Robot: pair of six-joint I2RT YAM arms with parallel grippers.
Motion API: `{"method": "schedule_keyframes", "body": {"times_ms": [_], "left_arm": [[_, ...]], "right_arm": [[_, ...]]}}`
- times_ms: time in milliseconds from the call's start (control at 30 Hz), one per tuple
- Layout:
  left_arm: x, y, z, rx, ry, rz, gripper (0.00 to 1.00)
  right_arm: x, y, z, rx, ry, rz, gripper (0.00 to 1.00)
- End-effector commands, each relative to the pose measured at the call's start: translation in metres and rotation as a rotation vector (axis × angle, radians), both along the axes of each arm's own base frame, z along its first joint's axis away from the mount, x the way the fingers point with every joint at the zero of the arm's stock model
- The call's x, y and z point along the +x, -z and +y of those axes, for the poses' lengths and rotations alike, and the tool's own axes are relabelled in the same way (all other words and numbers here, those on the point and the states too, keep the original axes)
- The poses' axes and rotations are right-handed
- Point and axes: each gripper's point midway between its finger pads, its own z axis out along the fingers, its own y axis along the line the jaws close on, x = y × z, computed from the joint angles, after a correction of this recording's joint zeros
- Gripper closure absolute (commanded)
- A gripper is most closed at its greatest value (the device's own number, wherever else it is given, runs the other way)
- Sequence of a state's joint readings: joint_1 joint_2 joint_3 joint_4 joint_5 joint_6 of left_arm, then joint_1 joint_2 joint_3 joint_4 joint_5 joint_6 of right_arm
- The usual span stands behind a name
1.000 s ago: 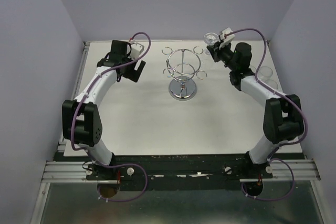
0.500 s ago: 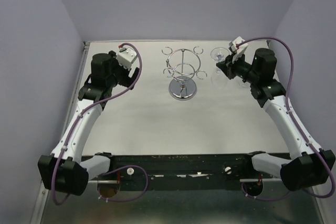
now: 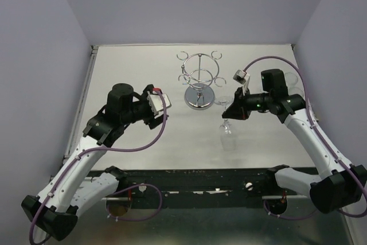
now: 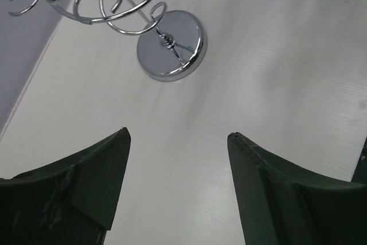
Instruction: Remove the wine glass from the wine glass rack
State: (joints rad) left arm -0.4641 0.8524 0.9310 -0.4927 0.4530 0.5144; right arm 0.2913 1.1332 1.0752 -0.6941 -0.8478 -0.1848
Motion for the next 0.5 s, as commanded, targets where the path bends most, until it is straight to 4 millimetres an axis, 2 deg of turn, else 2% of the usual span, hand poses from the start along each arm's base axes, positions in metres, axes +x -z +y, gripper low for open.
{"method": "schedule_keyframes", "body": {"times_ms": [0, 100, 233, 367, 467], "left_arm": [[-0.018, 0.004, -0.026, 0.045, 0.154, 0.012, 0.19], [-0.029, 0.003, -0.047, 0.072, 0.273, -0.043, 0.19], [-0.051, 0.021, -0.081, 0.137, 0.444, -0.106, 0.21], [-0.074, 0.03, -0.117, 0.122, 0.559, -0.051, 0.3], [-0.088, 0.046, -0.139, 0.136, 0.61, -0.003, 0.38]], "right_arm": [[-0.026, 0.007, 0.015, 0.125, 0.004, 0.264, 0.99], [-0.036, 0.027, 0.018, 0.16, 0.007, 0.365, 0.99], [-0.053, 0.05, 0.018, 0.197, 0.041, 0.483, 0.99], [-0.077, 0.07, 0.011, 0.182, 0.049, 0.542, 0.99], [-0.093, 0.087, 0.007, 0.174, 0.065, 0.602, 0.99]]}}
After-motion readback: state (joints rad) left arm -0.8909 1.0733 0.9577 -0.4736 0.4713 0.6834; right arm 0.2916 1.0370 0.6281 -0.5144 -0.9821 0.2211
